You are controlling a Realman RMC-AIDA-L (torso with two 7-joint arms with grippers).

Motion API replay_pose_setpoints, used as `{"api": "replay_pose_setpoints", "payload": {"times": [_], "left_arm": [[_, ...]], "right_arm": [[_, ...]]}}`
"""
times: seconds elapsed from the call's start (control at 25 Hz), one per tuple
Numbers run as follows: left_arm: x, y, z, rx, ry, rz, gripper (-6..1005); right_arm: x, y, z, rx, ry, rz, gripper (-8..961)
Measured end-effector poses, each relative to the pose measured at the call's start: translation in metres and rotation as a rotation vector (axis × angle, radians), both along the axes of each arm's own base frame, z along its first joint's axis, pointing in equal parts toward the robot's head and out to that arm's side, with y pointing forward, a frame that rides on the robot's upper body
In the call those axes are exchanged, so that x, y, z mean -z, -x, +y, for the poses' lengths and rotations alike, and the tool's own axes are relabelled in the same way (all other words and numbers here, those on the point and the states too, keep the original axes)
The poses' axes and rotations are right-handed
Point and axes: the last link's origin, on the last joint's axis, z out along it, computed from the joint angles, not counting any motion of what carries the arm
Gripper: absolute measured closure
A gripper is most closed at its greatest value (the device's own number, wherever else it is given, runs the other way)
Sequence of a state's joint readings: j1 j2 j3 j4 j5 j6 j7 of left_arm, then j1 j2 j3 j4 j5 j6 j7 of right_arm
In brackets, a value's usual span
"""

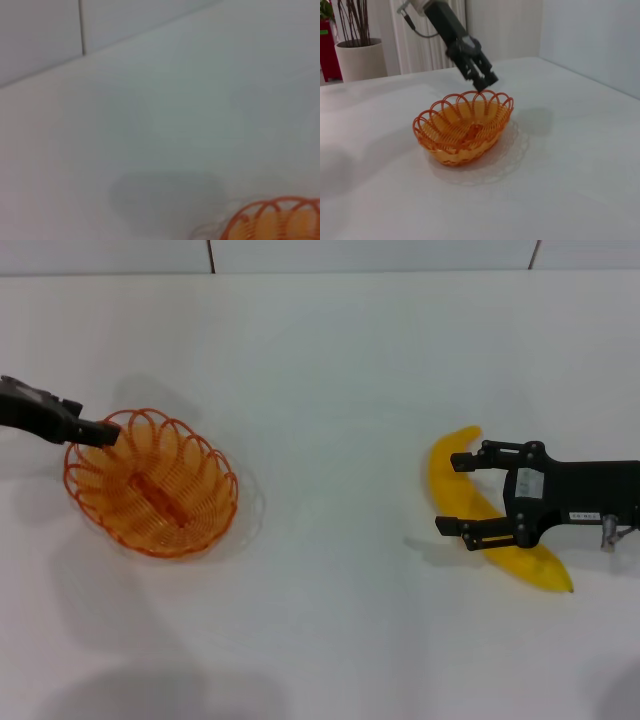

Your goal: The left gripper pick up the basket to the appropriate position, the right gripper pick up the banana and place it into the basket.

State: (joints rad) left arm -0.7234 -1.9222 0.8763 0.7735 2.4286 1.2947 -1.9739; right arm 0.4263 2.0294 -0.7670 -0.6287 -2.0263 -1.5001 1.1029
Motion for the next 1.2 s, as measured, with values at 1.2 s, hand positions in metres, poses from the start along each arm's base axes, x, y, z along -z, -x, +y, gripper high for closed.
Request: {"api": "replay_pose_setpoints", "payload": {"times": [1.2], "left_arm": [[0.034,0.01,0.002,0.037,0.011,0.098,354]], "right_arm": [[0.001,-0.002,0.002,0.009,-0.007,-0.013,96]]}}
